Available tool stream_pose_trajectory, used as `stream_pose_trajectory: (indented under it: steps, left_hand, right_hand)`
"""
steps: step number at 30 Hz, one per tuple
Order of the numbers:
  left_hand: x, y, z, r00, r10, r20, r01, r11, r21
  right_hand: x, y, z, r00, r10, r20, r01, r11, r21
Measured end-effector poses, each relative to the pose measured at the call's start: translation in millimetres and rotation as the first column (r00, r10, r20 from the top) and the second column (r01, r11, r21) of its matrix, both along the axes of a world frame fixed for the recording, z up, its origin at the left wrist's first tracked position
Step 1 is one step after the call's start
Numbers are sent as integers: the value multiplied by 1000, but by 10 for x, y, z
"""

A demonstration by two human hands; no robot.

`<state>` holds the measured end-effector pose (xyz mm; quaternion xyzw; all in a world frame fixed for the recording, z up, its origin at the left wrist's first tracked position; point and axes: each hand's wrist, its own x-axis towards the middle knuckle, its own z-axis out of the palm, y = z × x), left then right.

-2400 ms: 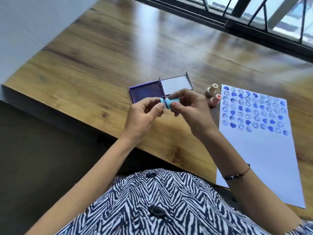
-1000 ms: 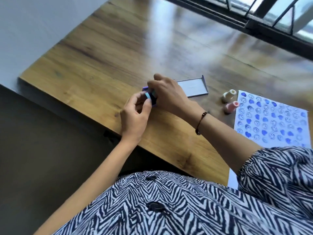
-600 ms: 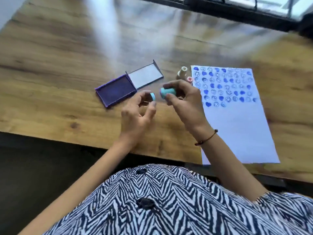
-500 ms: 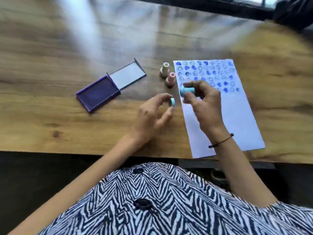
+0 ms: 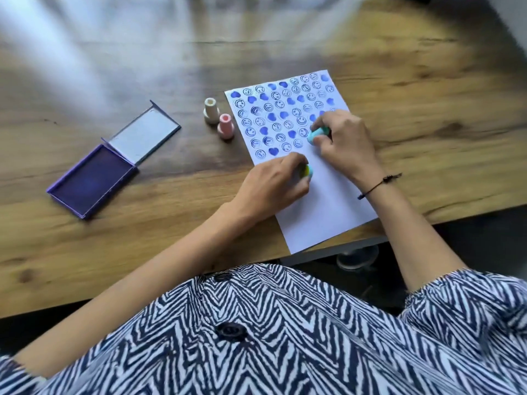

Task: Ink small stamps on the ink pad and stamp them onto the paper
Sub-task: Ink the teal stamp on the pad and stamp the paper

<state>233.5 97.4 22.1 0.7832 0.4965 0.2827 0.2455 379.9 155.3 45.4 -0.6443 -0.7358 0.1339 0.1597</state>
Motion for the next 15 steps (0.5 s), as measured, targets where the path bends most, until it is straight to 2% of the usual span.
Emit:
stream_pose_trajectory:
  steps: [15]
  left_hand:
    - [5,18,-79,999,37,36,-40,995,88]
  right_hand:
    - [-102,-9,-91,947,77,311,-103,992,67]
